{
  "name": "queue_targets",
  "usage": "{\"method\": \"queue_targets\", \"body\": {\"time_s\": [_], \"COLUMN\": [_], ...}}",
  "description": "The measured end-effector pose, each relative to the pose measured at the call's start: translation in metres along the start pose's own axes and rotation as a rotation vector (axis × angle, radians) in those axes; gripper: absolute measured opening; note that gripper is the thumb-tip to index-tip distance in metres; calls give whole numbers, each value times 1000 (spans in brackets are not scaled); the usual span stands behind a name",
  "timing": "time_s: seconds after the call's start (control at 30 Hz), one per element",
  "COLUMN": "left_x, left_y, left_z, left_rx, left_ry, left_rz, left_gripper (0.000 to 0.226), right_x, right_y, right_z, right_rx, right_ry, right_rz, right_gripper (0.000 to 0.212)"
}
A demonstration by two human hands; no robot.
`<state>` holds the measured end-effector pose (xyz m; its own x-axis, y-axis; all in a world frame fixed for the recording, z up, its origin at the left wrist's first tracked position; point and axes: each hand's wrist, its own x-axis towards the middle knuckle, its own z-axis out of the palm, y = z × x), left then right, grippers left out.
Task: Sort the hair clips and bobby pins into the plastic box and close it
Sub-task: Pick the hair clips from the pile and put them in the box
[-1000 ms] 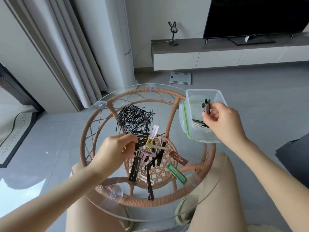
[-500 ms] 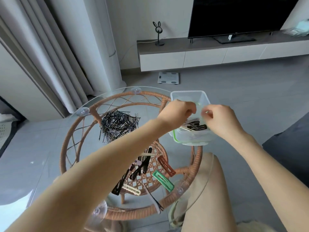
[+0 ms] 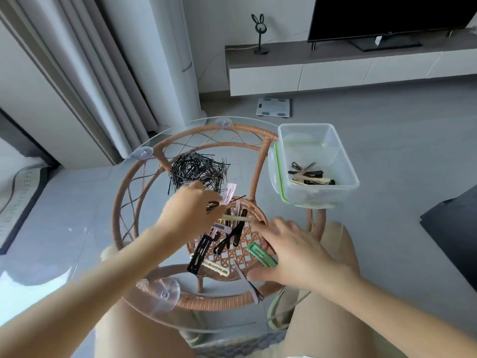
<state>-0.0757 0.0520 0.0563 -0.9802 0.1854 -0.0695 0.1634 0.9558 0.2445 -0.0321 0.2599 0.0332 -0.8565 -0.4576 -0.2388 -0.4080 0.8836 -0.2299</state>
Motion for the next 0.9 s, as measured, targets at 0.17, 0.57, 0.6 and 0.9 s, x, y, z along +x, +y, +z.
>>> {"method": "queue_targets", "body": {"time_s": [0.17, 0.57, 0.6, 0.9], "left_x": [-60, -47, -48, -52], "left_y": [-10, -23, -26, -26], "left_z": [30, 52, 55, 29], "left_rx": [149, 73, 74, -224], "left_ry": [-266, 3, 31, 207], "left_rz": [-63, 245, 249, 129], "left_gripper": [88, 37, 39, 15], "right_x": [7, 17, 17, 12], "right_y": [-27, -15, -14, -2], "right_z": [31, 26, 26, 14], "right_rx": [-82, 15, 33, 264], "right_ry": [13, 152, 163, 314], "right_rz": [5, -2, -5, 48], "right_gripper": [115, 32, 32, 33]}}
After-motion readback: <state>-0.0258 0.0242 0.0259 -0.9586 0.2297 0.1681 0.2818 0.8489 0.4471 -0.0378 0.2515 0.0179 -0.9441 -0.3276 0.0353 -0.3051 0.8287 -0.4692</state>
